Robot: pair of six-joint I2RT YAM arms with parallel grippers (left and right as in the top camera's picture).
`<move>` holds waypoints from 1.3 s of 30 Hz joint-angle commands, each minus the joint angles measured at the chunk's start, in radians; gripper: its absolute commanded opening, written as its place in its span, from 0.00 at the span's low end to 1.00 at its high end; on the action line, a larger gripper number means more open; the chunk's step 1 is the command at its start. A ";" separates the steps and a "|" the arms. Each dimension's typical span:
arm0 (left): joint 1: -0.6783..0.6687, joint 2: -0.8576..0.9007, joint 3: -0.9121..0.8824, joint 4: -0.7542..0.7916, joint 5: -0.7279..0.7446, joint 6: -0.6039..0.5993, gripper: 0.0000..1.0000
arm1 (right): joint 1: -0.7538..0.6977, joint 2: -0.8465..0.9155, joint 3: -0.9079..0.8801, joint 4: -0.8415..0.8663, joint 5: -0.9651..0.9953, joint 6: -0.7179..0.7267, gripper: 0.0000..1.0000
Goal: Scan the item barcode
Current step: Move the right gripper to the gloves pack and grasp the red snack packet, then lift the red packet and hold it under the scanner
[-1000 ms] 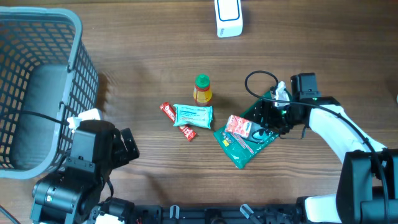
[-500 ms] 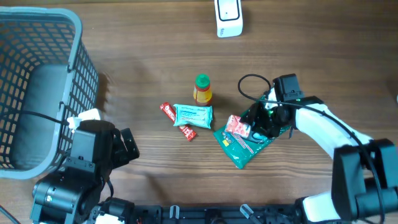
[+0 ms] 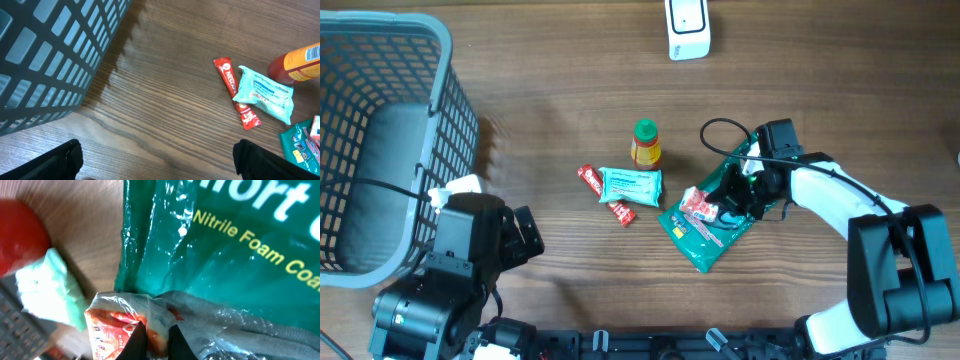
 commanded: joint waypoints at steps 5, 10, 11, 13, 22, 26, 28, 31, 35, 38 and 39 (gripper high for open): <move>0.005 -0.001 0.000 0.000 0.005 0.015 1.00 | -0.019 -0.156 0.045 -0.164 -0.321 0.004 0.04; 0.005 -0.001 0.000 0.000 0.005 0.015 1.00 | -0.018 -0.283 0.045 -0.419 -0.351 0.037 0.04; 0.005 -0.001 0.000 0.000 0.005 0.015 1.00 | -0.018 -0.300 0.045 -0.455 -0.350 0.035 0.04; 0.005 -0.001 0.000 0.000 0.005 0.015 1.00 | -0.018 -0.331 0.045 -0.523 -0.350 0.033 0.04; 0.005 -0.001 0.000 0.000 0.006 0.015 1.00 | -0.016 -0.412 0.044 -0.669 -0.276 0.049 0.04; 0.005 -0.001 0.000 0.000 0.005 0.015 1.00 | 0.007 -0.419 0.044 -0.682 -0.214 0.107 0.04; 0.005 -0.001 0.000 0.000 0.005 0.015 1.00 | 0.036 -0.420 0.044 -0.663 -0.184 0.134 0.04; 0.005 -0.001 0.000 0.000 0.005 0.016 1.00 | 0.066 -0.427 0.044 -0.616 -0.132 0.163 0.04; 0.005 -0.001 0.000 0.000 0.005 0.015 1.00 | 0.070 -0.475 0.044 -0.564 -0.131 0.198 0.04; 0.005 -0.001 0.000 0.000 0.006 0.015 1.00 | 0.070 -0.555 0.044 -0.552 -0.074 0.214 0.04; 0.005 -0.001 0.000 0.000 0.006 0.015 1.00 | 0.070 -0.590 0.044 -0.552 -0.048 0.217 0.04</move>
